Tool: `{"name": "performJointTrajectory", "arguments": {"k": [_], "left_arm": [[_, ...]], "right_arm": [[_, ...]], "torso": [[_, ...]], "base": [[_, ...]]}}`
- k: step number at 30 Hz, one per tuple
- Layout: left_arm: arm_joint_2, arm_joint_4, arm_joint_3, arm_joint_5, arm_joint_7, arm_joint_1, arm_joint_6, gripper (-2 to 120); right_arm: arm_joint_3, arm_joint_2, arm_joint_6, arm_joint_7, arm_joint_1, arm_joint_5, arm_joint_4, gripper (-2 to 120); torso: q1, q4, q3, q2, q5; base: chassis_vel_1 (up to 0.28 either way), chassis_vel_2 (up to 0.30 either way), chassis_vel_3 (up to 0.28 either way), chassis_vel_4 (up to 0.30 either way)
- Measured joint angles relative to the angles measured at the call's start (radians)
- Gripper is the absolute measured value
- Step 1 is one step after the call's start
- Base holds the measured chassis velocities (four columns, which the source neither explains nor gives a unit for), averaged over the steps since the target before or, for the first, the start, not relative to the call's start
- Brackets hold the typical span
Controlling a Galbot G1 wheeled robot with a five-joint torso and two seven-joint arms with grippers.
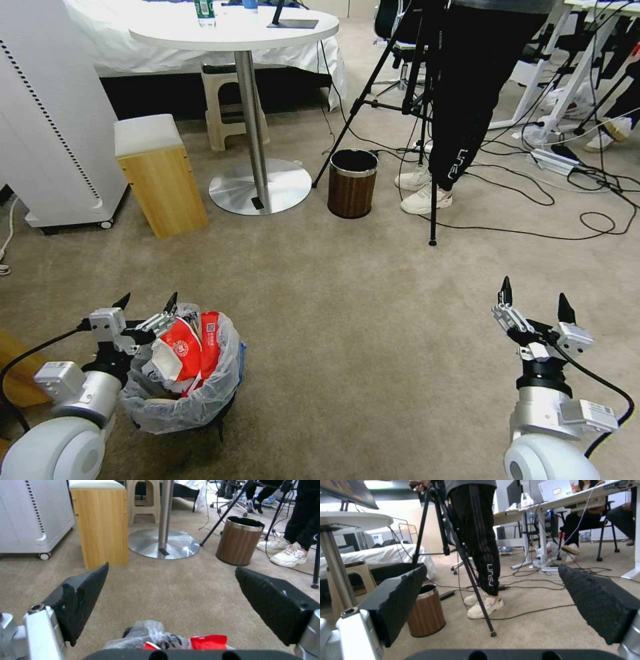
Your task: Pick up the trash bin and place the garbage on the floor into it.
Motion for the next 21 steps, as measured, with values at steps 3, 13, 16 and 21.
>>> {"name": "performJointTrajectory", "arguments": {"k": [3,13,16,21], "left_arm": [[0.000,0.000,0.000,0.000,0.000,0.000,0.000,100],[0.000,0.000,0.000,0.000,-0.001,0.000,0.000,100],[0.000,0.000,0.000,0.000,-0.001,0.000,0.000,100],[0.000,0.000,0.000,0.000,-0.001,0.000,0.000,100]], "right_arm": [[0.000,0.000,0.000,0.000,0.000,0.000,0.000,100],[0.000,0.000,0.000,0.000,0.000,0.000,0.000,100],[0.000,0.000,0.000,0.000,0.000,0.000,0.000,100],[0.000,0.000,0.000,0.000,0.000,0.000,0.000,100]], "torso": [[0.000,-0.0001,0.000,0.000,0.0001],[0.000,0.0001,0.000,0.000,0.0001],[0.000,0.0001,0.000,0.000,0.0002],[0.000,0.0000,0.000,0.000,0.0001]], "base": [[0.096,0.114,-0.084,-0.095],[0.116,0.097,-0.090,-0.107],[-0.025,-0.014,0.014,0.013],[-0.070,-0.050,0.053,0.049]]}}
